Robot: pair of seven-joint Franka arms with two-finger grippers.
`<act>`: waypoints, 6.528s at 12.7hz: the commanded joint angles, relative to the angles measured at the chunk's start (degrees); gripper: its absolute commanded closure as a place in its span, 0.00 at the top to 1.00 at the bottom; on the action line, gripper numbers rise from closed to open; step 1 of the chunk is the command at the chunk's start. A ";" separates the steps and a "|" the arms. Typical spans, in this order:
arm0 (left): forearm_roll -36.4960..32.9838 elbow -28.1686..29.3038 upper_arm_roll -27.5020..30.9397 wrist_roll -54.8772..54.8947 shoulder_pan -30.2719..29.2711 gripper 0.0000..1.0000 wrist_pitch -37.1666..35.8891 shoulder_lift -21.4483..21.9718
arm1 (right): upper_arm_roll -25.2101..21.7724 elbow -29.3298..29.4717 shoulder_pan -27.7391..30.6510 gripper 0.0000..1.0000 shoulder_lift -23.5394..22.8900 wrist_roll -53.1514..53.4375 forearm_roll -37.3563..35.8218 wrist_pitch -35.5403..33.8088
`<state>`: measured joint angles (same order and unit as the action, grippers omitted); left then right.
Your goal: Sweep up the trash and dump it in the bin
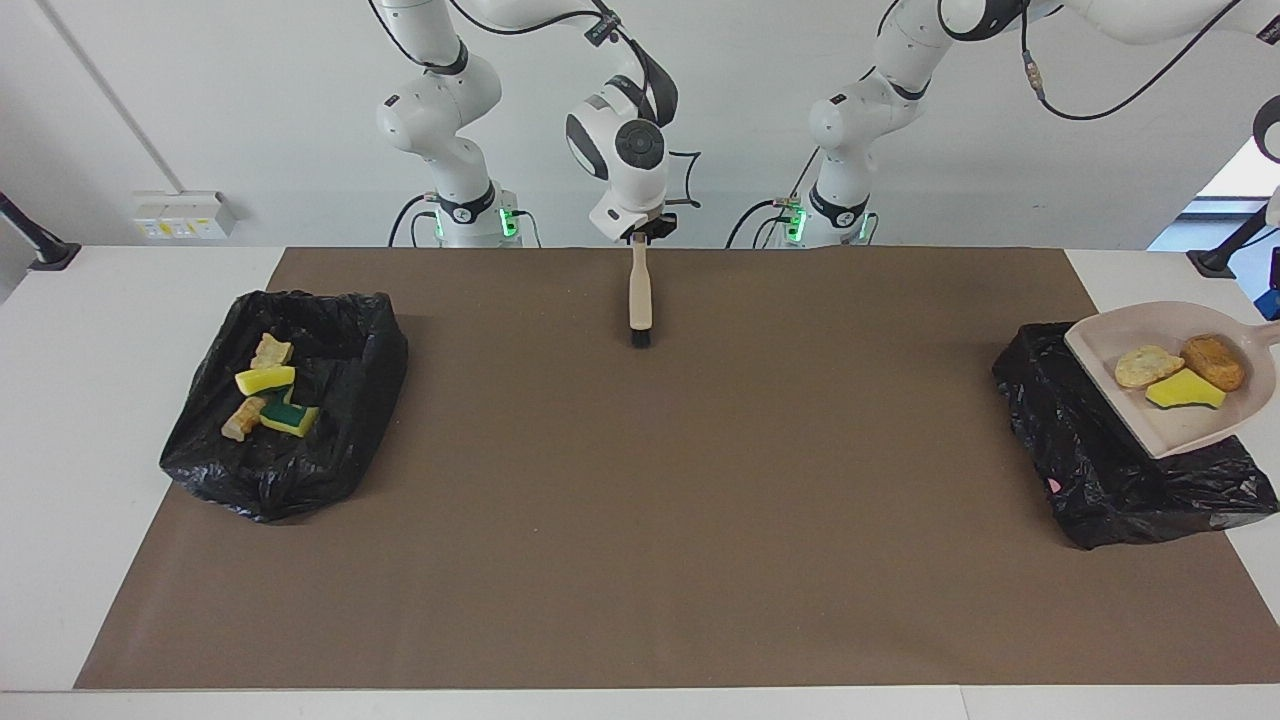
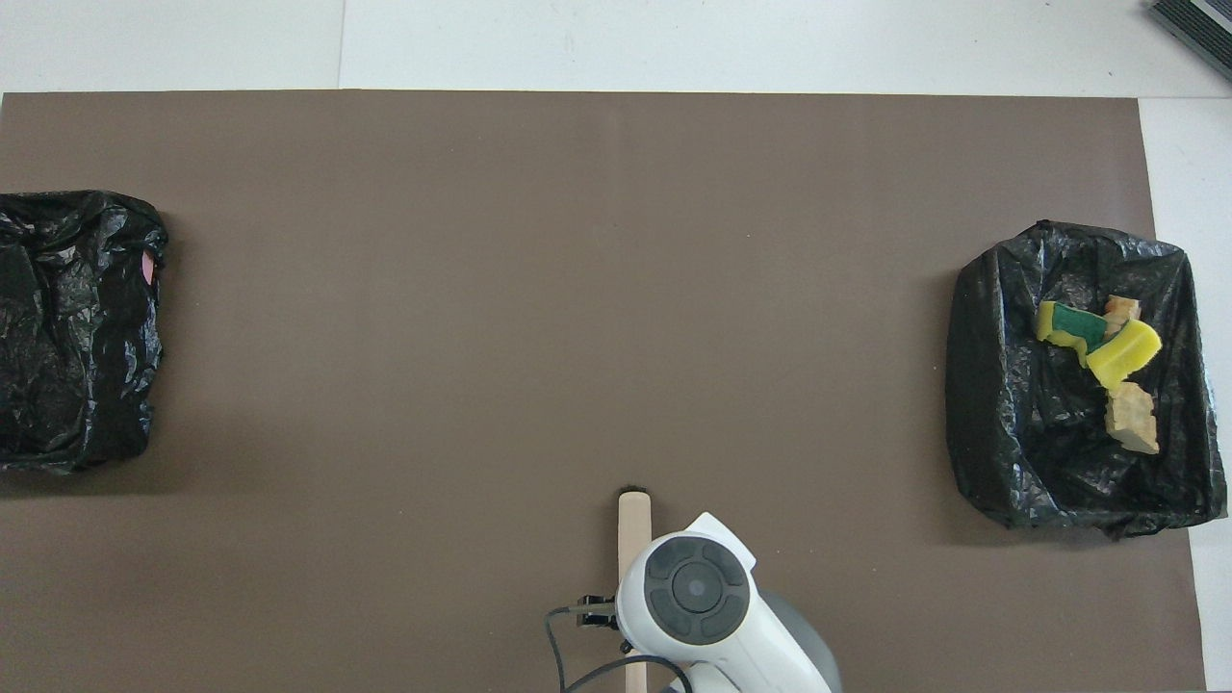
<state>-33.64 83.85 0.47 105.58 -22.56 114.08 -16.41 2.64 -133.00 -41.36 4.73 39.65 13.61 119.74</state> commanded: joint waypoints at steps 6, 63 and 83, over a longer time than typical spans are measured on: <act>-11.45 1.93 0.49 -4.85 2.61 0.00 -2.81 2.78 | 0.08 7.74 19.89 1.00 1.86 -5.69 -15.45 0.84; 36.54 6.94 1.89 -112.57 41.57 1.00 -20.37 15.34 | -6.24 40.89 38.02 1.00 3.27 -36.66 -15.37 -37.30; 35.23 -2.82 3.39 -96.00 29.33 1.00 -34.98 19.05 | -6.24 40.89 38.02 1.00 3.27 -36.66 -15.37 -37.30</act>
<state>0.98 81.31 4.42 9.21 7.85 78.93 2.76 -3.75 -91.63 -4.14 7.43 4.66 -3.01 83.07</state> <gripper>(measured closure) 0.000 0.000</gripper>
